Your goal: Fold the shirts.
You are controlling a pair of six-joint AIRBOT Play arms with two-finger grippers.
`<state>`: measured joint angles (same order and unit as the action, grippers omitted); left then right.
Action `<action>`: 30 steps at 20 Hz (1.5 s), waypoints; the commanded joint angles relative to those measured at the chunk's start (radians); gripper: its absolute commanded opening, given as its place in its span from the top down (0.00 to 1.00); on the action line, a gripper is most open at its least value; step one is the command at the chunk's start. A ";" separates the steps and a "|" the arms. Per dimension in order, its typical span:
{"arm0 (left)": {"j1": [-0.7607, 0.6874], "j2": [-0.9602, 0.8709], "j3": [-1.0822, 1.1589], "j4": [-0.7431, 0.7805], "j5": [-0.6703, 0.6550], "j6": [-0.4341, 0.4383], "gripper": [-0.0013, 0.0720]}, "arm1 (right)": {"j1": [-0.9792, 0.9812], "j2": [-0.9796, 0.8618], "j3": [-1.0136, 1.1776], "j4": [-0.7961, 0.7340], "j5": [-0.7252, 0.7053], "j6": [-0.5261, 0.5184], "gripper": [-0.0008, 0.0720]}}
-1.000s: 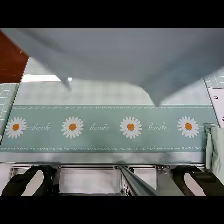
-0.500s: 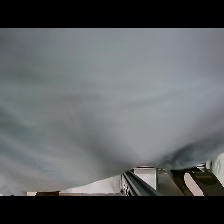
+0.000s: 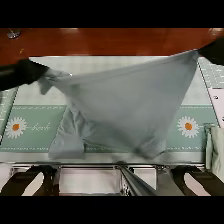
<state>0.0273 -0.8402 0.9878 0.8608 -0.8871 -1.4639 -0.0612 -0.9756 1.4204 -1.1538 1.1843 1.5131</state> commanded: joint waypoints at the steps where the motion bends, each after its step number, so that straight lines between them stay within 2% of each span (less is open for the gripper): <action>1: -0.136 -0.223 -0.074 -0.055 0.316 0.019 0.95 | 0.000 -0.228 -0.038 0.023 -0.166 0.039 0.96; 5: -0.169 -0.469 0.065 -0.171 0.352 0.020 0.95 | -0.008 -0.445 -0.024 0.178 -0.333 0.058 0.96; 8: -0.169 -0.555 0.170 -0.173 0.306 0.020 0.93 | -0.056 -0.562 0.044 0.329 -0.314 0.058 0.95; 9: -0.169 -0.565 0.197 -0.167 0.279 0.021 0.61 | -0.080 -0.584 0.065 0.370 -0.286 0.053 0.75; 10: -0.166 -0.566 0.218 -0.145 0.244 0.019 0.04 | -0.105 -0.592 0.080 0.397 -0.245 0.019 0.27; 11: -0.153 -0.565 0.240 -0.115 0.175 0.039 0.01 | -0.135 -0.592 0.094 0.416 -0.177 -0.048 0.13; 12: -0.127 -0.565 0.268 -0.066 0.061 0.069 0.01 | -0.167 -0.591 0.115 0.409 -0.084 -0.092 0.13; 13: -0.092 -0.564 0.291 -0.009 -0.054 0.060 0.02 | -0.207 -0.590 0.136 0.376 0.029 -0.101 0.13; 15: 0.004 -0.557 0.298 0.098 -0.293 0.037 0.02 | -0.280 -0.558 0.129 0.204 0.216 -0.102 0.13; 16: 0.056 -0.554 0.282 0.171 -0.393 0.016 0.02 | -0.310 -0.521 0.093 0.073 0.261 -0.093 0.13; 18: 0.161 -0.527 0.190 0.267 -0.504 -0.018 0.02 | -0.365 -0.407 -0.054 -0.137 0.225 -0.072 0.14; 20: 0.269 -0.467 0.035 0.269 -0.506 -0.012 0.02 | -0.434 -0.272 -0.257 -0.138 0.123 -0.046 0.14; 22: 0.373 -0.415 -0.113 0.266 -0.483 -0.010 0.02 | -0.484 -0.138 -0.470 -0.019 0.055 -0.073 0.14; 25: 0.502 -0.410 -0.229 0.158 -0.505 0.098 0.02 | -0.484 0.024 -0.713 0.134 0.008 -0.148 0.14; 27: 0.529 -0.414 -0.293 0.098 -0.486 0.156 0.02 | -0.484 0.069 -0.791 0.204 0.026 -0.166 0.14; 30: 0.488 -0.420 -0.376 0.088 -0.430 0.166 0.02 | -0.484 0.086 -0.827 0.209 0.062 -0.177 0.14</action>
<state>0.5106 -1.2606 0.6991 0.9871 -1.3437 -1.3415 -0.5396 -0.9375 0.6735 -0.9962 1.2259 1.3617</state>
